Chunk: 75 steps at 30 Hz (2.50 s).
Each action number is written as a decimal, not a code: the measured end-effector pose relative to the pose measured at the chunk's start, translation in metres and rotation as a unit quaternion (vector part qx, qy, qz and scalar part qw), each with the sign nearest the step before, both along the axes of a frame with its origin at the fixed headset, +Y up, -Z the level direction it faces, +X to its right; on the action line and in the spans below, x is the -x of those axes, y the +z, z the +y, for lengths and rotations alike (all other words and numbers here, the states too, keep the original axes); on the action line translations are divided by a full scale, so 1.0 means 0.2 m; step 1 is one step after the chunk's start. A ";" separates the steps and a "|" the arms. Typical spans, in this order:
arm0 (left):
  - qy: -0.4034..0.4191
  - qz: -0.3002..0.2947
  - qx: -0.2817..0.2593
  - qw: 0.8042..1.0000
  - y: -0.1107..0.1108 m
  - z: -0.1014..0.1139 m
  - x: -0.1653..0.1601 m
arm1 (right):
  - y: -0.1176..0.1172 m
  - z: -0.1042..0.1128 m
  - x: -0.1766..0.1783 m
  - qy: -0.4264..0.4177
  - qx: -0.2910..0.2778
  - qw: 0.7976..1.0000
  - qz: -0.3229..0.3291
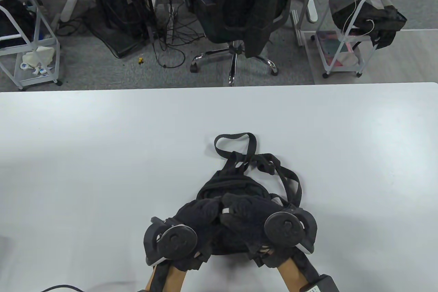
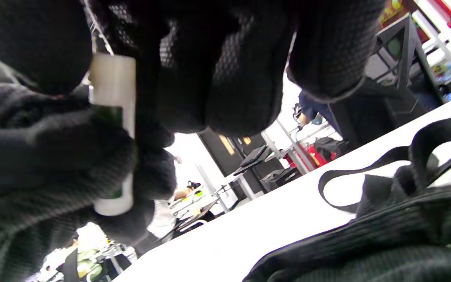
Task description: Apply lubricant on backpack
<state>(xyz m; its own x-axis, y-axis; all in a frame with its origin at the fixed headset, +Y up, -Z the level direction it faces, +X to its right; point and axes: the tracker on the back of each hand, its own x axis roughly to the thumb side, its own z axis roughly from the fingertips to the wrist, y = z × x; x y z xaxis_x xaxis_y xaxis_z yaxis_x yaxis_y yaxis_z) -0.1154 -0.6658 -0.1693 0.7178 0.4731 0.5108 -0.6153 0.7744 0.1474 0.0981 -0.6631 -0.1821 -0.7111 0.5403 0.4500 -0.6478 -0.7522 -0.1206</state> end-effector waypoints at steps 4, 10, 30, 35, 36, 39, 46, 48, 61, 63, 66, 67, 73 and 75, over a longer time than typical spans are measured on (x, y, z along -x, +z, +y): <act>-0.031 0.006 -0.021 0.999 0.02 0.00 -0.02 | -0.01 -0.02 0.00 -0.014 0.021 1.000 0.002; -0.074 0.018 -0.032 0.997 -0.01 -0.03 -0.04 | -0.07 -0.04 0.05 -0.018 0.076 0.997 -0.012; -0.039 -0.083 0.037 0.995 0.00 0.06 0.04 | 0.02 0.04 0.04 -0.045 -0.022 0.996 0.067; -0.023 -0.121 0.080 0.989 -0.01 0.04 0.09 | 0.05 0.04 0.07 -0.035 -0.031 0.995 0.087; -0.011 -0.136 0.095 0.986 -0.01 0.04 0.11 | 0.06 0.04 0.09 -0.028 -0.039 0.994 0.093; -0.005 -0.158 0.120 0.980 -0.02 0.04 0.13 | 0.07 0.05 0.10 -0.029 -0.044 0.993 0.104; -0.032 -0.151 0.106 0.982 0.00 0.04 0.15 | 0.07 0.05 0.12 -0.023 -0.050 0.993 0.106; -0.024 -0.157 0.115 0.981 -0.01 0.04 0.15 | 0.07 0.04 0.12 -0.027 -0.048 0.993 0.107; -0.013 -0.089 0.137 0.986 -0.08 -0.04 0.21 | 0.05 0.09 -0.20 0.002 -0.066 0.997 0.034; -0.005 -0.073 0.128 0.989 -0.07 -0.05 0.23 | 0.05 0.09 -0.23 0.019 -0.072 0.997 0.012; 0.010 -0.073 0.134 0.988 -0.06 -0.05 0.28 | 0.06 0.10 -0.28 0.058 -0.082 0.995 -0.023; 0.020 -0.065 0.129 0.989 -0.06 -0.05 0.30 | 0.07 0.11 -0.31 0.075 -0.086 0.993 -0.042; 0.046 -0.031 0.098 0.994 -0.07 -0.05 0.37 | 0.01 0.10 -0.47 0.097 -0.045 0.985 -0.138; 0.050 -0.029 0.099 0.993 -0.07 -0.05 0.38 | -0.04 0.06 -0.53 0.111 -0.008 0.977 -0.181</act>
